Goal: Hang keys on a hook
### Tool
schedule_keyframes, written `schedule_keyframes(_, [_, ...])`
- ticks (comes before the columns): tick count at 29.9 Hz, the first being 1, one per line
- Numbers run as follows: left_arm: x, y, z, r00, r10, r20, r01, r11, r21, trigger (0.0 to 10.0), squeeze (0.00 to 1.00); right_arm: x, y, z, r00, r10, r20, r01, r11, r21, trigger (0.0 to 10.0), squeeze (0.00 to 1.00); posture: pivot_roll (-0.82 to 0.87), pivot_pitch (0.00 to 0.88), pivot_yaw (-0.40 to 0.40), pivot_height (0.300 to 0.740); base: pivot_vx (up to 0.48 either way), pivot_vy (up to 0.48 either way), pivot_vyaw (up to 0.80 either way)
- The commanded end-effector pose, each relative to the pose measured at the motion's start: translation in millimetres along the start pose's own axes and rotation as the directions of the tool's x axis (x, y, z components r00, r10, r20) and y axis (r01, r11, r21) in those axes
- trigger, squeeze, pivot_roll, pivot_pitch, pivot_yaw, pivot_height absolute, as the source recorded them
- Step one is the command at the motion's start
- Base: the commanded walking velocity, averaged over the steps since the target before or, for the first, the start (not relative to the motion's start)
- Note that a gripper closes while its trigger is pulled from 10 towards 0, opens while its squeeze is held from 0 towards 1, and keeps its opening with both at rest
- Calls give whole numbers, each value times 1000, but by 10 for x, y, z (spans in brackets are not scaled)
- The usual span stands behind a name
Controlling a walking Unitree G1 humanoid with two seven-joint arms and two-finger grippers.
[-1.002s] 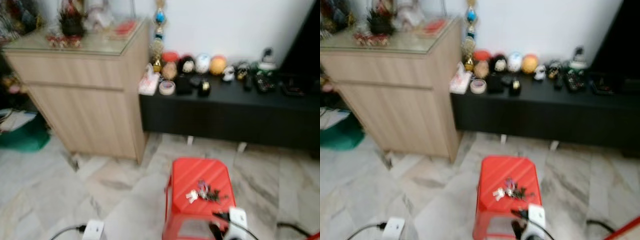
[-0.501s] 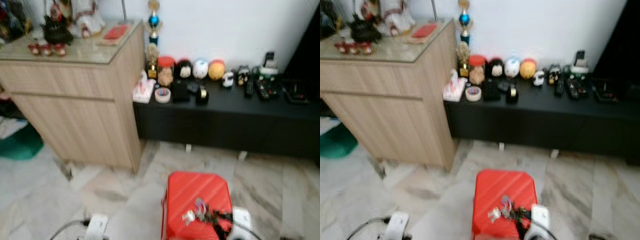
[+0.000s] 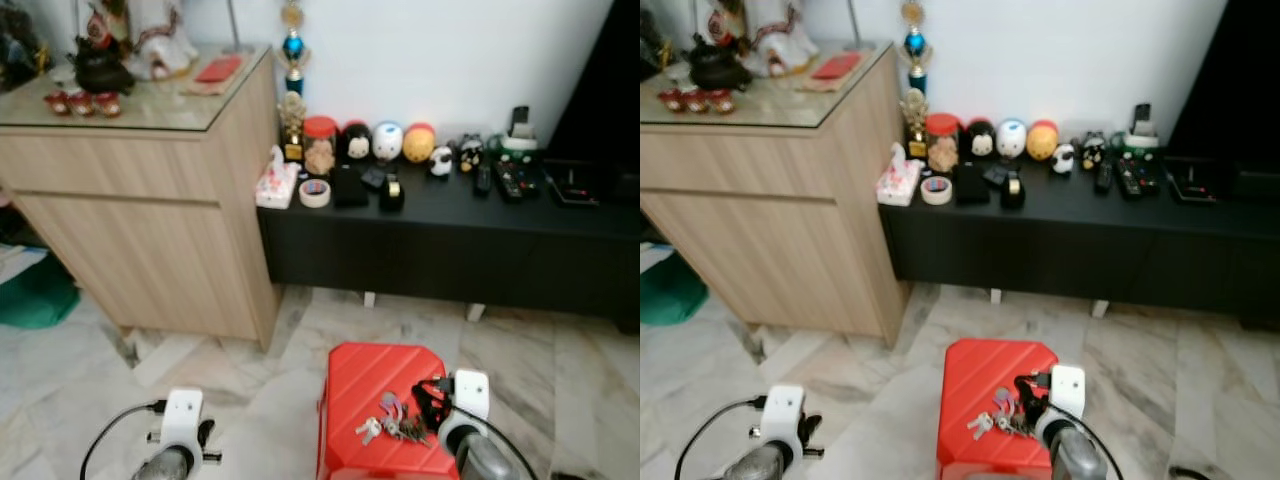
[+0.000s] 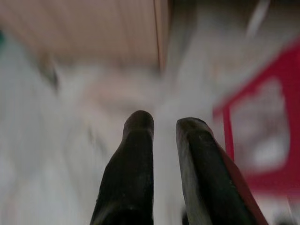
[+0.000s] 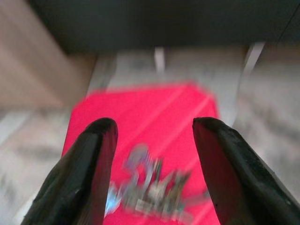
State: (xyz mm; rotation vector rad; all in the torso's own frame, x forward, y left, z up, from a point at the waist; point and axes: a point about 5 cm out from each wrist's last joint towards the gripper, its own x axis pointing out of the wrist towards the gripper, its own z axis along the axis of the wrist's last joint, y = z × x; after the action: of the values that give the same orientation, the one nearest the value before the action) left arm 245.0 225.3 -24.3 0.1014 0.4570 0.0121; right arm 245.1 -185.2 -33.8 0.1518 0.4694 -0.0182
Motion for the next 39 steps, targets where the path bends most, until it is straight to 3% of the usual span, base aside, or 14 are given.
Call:
schedule_keyframes(1, [90,-20,366,982,-15,191,12,1000,15,10000,0,23,18,118,997,0,79,0,1000,-1,10000,0,-66,0,20,730,0,0,0])
schedule_keyframes(6, [87,-134,723,920,-71,385,50,997,65,10000,0,37,169,298,976,59,209,-53,998,-33,10000,0,-87,0,32,730,0,0,0])
schedule_keyframes(11, [-26,-178,751,889,-77,452,61,997,50,10000,0,-37,236,279,963,65,260,-51,997,-61,10000,0,-100,0,41,730,0,0,0])
schedule_keyframes(18, [-3,-324,786,885,-110,452,96,994,54,10000,0,-37,197,217,977,22,212,-7,998,-70,10000,0,-90,0,36,730,0,0,0])
schedule_keyframes(31, [-61,-381,754,900,-110,421,108,994,29,10000,0,-52,222,216,984,39,173,-23,995,-98,10000,0,-86,0,34,663,0,0,0])
schedule_keyframes(39, [-73,-411,784,900,-112,422,114,993,21,10000,0,-27,262,245,984,52,170,-36,995,-94,10000,0,-76,0,34,663,0,0,0])
